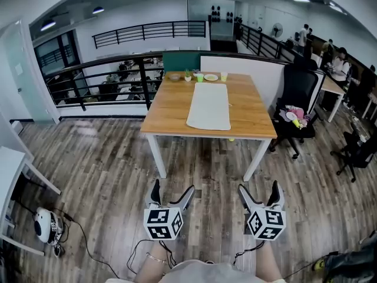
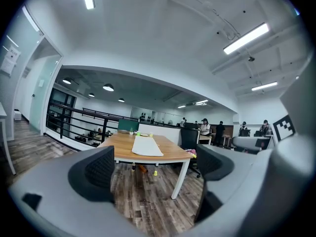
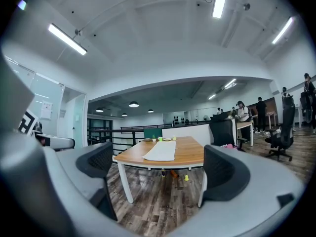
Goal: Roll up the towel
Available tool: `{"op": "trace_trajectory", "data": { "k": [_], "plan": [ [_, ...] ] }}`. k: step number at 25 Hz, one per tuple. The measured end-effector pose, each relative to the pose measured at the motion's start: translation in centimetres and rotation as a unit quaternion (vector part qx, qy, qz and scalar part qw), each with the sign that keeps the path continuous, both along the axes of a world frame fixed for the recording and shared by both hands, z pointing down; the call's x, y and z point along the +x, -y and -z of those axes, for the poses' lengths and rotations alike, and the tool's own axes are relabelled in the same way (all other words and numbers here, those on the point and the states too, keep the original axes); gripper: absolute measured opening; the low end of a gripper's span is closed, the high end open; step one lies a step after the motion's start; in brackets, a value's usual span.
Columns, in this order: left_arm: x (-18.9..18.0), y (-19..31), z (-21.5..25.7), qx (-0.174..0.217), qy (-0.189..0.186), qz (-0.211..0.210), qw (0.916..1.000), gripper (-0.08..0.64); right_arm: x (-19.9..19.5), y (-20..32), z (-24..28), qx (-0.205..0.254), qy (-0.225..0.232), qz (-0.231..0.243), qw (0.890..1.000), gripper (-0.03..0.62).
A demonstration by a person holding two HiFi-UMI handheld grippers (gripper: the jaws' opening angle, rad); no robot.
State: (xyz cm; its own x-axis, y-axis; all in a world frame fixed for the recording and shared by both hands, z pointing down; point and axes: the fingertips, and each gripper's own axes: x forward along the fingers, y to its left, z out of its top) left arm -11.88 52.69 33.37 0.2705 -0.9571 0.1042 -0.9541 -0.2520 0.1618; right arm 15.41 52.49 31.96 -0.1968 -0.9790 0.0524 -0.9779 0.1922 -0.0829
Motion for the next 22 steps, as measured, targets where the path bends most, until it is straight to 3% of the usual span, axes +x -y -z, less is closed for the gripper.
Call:
{"op": "trace_trajectory", "data": {
  "k": [11, 22],
  "plan": [
    [-0.2, 2.0, -1.9, -0.019, -0.005, -0.019, 0.9996, 0.511, 0.9, 1.0, -1.8, -0.023, 0.011, -0.021, 0.999, 0.557],
    [1.2, 12.0, -2.4, -0.026, -0.009, -0.01, 0.9996, 0.509, 2.6, 12.0, -2.4, -0.03, 0.021, -0.009, 0.999, 0.546]
  ]
}}
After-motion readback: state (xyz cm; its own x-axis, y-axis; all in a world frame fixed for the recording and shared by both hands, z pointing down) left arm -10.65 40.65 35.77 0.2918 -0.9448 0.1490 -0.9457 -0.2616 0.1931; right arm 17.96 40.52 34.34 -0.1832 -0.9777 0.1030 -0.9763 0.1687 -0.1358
